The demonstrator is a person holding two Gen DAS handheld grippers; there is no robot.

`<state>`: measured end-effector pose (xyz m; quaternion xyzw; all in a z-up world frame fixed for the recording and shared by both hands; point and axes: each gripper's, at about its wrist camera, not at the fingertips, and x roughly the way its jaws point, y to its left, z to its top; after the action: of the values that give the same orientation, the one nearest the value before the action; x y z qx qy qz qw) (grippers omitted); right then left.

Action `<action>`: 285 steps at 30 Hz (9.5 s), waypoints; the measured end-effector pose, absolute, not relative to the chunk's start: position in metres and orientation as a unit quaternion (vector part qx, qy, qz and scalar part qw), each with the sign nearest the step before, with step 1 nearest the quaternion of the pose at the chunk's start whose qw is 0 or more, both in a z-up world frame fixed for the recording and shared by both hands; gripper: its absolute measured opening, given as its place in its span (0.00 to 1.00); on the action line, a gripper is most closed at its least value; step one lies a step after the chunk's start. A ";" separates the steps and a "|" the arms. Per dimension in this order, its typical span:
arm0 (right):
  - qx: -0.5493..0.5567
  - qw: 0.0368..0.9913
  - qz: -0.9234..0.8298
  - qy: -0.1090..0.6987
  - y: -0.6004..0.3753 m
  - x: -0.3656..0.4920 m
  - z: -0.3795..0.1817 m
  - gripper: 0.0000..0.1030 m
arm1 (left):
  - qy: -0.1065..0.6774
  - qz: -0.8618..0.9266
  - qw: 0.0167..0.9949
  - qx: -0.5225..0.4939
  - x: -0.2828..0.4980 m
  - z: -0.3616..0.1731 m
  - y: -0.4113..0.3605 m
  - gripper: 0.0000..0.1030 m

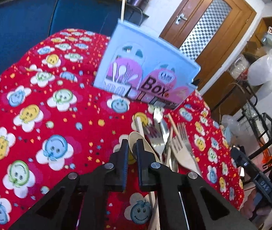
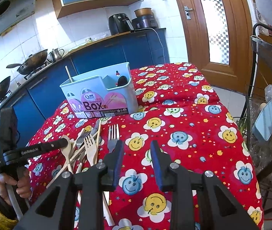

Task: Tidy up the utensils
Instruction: 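Grasp the wooden spoon with the left tool while the right tool returns to the pile, then grasp the white plastic fork with the right tool, then carry the wooden spoon and white fork up over the blue box, then drop the wooden spoon into the box with the left tool while the right tool drops the fork, then grasp another wooden chopstick with the left tool while the right tool approaches the forks, then lift the chopstick with the left tool and carry it over the blue box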

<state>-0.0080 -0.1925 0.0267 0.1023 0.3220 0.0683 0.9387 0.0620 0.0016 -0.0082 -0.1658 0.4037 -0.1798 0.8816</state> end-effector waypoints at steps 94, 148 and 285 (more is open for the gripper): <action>0.232 0.938 0.176 0.187 -0.191 0.084 0.098 0.06 | 0.105 -0.102 0.989 0.014 0.109 0.196 0.005 0.04; 0.151 0.965 0.139 0.162 -0.172 0.148 0.098 0.18 | 0.207 -0.158 0.965 0.006 0.143 0.112 -0.013 0.22; 0.044 0.934 0.137 0.328 -0.154 0.075 0.049 0.02 | 0.243 -0.195 0.941 -0.129 0.077 0.079 0.033 0.05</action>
<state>0.0753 -0.1539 0.0486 0.0442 0.3275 0.1372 0.9338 0.0769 0.0327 0.0792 -0.1287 0.2430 -0.1951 0.9414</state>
